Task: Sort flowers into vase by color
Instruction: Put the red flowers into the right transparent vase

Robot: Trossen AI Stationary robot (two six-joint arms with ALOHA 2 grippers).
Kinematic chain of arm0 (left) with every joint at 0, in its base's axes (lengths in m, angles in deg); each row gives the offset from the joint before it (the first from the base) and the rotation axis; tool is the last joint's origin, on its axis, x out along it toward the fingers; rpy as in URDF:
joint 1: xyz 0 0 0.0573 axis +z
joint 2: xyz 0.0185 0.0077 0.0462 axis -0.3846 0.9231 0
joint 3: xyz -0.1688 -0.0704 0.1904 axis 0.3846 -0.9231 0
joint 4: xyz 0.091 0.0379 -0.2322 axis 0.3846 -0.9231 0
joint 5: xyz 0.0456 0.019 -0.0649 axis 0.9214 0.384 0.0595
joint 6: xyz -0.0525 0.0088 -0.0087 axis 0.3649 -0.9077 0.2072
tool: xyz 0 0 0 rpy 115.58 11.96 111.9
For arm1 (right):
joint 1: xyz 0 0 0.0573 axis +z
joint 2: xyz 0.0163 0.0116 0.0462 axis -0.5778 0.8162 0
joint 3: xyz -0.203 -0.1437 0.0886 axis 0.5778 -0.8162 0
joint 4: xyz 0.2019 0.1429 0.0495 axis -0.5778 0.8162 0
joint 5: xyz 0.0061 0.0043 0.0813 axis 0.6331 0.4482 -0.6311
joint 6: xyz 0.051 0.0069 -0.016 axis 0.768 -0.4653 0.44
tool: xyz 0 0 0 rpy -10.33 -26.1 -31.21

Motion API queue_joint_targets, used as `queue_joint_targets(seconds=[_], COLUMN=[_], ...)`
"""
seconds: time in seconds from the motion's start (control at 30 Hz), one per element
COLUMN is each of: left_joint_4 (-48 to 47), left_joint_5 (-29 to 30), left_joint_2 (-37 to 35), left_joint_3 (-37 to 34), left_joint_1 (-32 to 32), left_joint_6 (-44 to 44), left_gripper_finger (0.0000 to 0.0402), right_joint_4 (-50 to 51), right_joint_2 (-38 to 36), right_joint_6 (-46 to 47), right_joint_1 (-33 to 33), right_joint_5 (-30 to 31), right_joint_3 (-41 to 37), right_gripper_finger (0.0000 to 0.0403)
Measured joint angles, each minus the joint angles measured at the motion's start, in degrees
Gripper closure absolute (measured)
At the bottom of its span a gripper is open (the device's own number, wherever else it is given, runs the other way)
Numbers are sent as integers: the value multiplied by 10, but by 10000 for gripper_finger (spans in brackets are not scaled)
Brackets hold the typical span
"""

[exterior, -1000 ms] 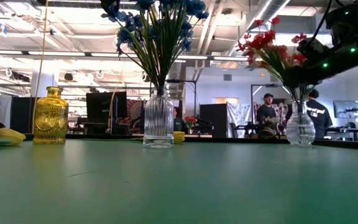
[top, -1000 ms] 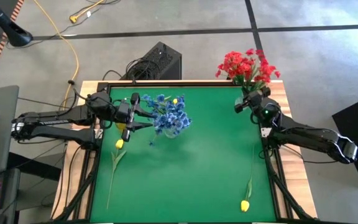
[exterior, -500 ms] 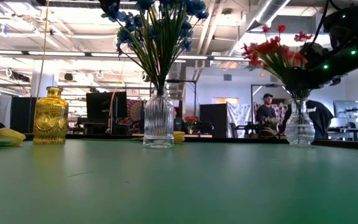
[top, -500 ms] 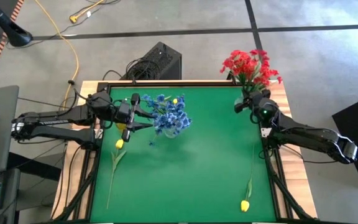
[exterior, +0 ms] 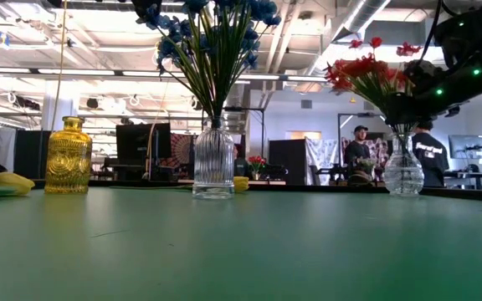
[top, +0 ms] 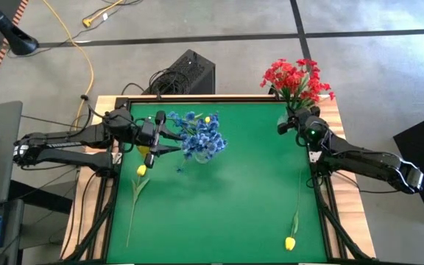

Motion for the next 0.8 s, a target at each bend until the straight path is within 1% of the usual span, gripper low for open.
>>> queue_joint_targets(seconds=[0.5,0.6,0.7,0.8], left_joint_4=[-2,-2,-2,-2], left_joint_5=[0,0,0,0], left_joint_2=[0,0,0,0], left_joint_3=[0,0,0,0], left_joint_1=[0,0,0,0], left_joint_6=[0,0,1,2], left_gripper_finger=[260,260,260,260], right_joint_4=[1,1,1,1], right_joint_2=[0,0,0,-1], right_joint_6=[-5,-18,-20,-20], right_joint_1=[1,1,1,1], right_joint_5=[-2,-2,-2,-2], right_joint_3=[0,0,0,0], right_gripper_finger=[344,343,336,320])
